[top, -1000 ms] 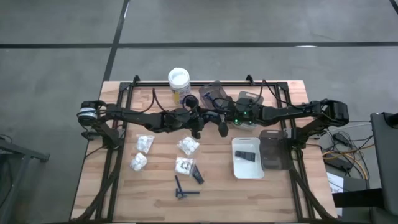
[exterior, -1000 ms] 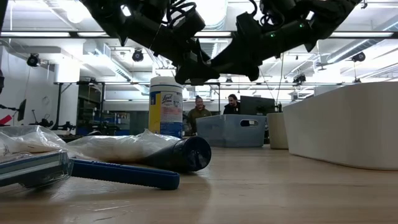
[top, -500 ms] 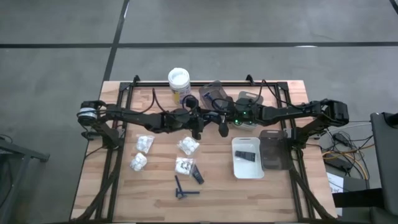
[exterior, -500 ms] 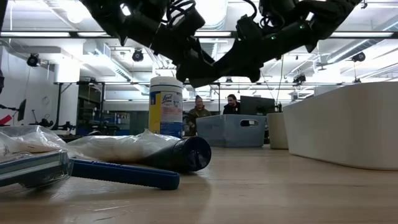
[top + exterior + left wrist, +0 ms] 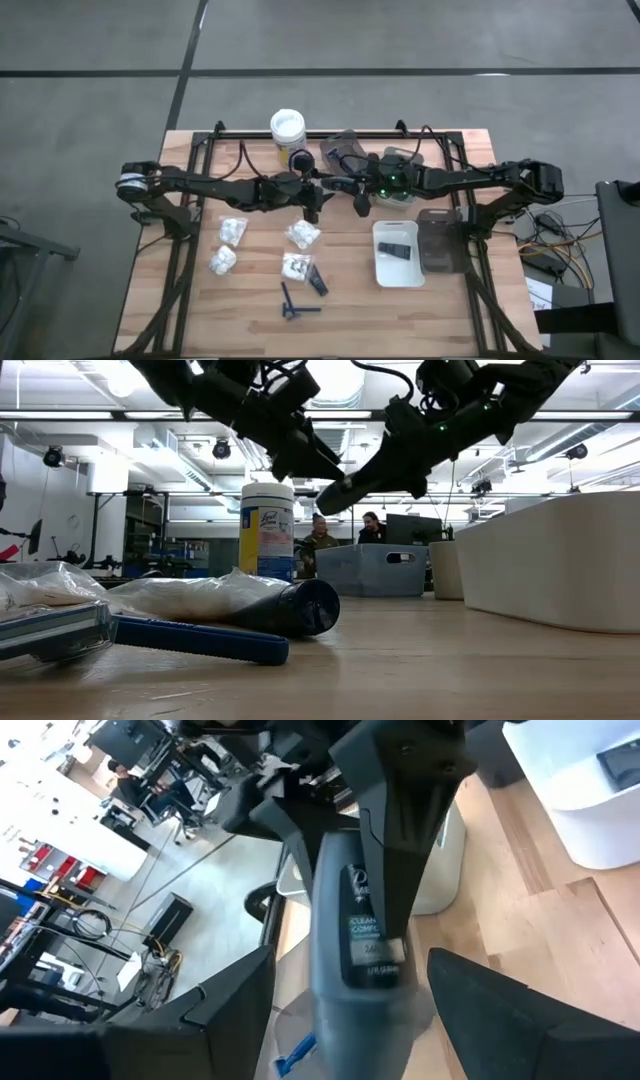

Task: Pick & Place Travel size toiletries
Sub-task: Put the gray deodorant into the gray bin

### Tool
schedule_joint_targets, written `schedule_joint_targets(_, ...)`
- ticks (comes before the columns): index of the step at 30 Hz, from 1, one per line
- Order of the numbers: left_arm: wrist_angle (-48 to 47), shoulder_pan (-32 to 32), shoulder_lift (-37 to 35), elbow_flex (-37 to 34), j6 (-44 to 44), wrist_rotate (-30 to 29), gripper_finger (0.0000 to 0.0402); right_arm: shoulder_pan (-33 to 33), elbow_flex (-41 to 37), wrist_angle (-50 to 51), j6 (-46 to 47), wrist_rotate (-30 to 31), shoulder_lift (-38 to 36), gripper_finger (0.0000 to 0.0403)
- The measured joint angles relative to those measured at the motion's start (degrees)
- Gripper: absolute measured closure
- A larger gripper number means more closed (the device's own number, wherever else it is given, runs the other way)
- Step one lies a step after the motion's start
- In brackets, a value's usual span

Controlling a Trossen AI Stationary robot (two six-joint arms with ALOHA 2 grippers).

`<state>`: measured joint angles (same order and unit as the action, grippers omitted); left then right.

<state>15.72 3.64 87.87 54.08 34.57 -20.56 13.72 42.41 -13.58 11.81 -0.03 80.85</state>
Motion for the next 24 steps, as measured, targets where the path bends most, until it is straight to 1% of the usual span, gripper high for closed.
schedule_joint_targets(6, -3.88, 0.06, -2.82, -0.09, -1.69, -0.1, 0.0135, 1.66, -1.44, 1.54, -0.72, 0.21, -3.82, 0.026)
schedule_joint_targets(10, -4.38, 0.13, -3.49, -0.55, -3.12, -0.15, 0.0135, 2.78, -2.95, 4.04, -1.37, 0.55, -7.61, 0.026)
schedule_joint_targets(14, -4.76, 0.34, -3.6, -0.94, -4.43, -0.31, 0.0135, 3.44, -5.08, 5.13, -1.41, 4.2, -11.75, 0.026)
schedule_joint_targets(19, -4.71, 0.48, -3.62, -0.94, -5.08, -0.5, 0.0135, 3.84, -7.81, 9.08, 0.05, 7.48, -16.37, 0.0259)
schedule_joint_targets(24, -4.71, 0.5, -3.62, -0.94, -5.15, -0.57, 0.0135, 3.83, -9.72, 14.43, 1.53, 14.06, -20.82, 0.0259)
